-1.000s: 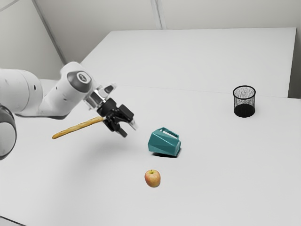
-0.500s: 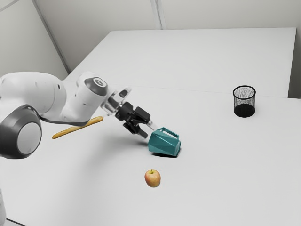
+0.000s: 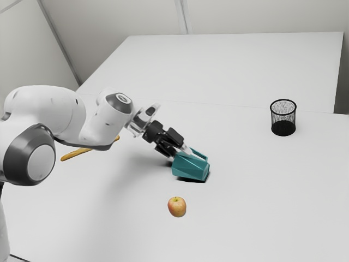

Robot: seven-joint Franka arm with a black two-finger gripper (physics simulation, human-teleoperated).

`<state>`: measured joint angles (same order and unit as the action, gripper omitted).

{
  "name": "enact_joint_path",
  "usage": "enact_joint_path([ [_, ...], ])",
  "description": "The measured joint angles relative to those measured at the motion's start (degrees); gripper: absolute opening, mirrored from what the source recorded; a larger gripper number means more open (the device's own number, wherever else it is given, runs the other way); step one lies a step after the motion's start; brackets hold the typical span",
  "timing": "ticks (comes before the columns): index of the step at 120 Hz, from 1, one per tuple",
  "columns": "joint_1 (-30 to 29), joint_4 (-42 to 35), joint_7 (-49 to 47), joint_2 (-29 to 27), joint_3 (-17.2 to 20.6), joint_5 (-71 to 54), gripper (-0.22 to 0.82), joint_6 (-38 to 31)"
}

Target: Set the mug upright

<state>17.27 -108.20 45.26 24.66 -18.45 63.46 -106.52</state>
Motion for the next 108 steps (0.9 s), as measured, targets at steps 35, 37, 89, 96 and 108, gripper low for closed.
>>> enact_joint_path([
  [35, 0.23, -0.09, 0.72, -0.12, 0.0, 0.5, 0.0, -0.13],
  [37, 0.28, -0.08, 0.72, -0.12, -0.01, 0.51, -0.01, -0.15],
  [89, 0.57, -0.57, -0.28, -3.87, 0.0, 1.45, -0.14, -0.12],
  [96, 0.72, -0.71, -0.64, -4.96, 0.0, 0.35, -0.15, -0.1],
  [108, 1.15, -0.79, -1.66, -6.69, -0.32, -3.42, -0.15, -1.08],
])
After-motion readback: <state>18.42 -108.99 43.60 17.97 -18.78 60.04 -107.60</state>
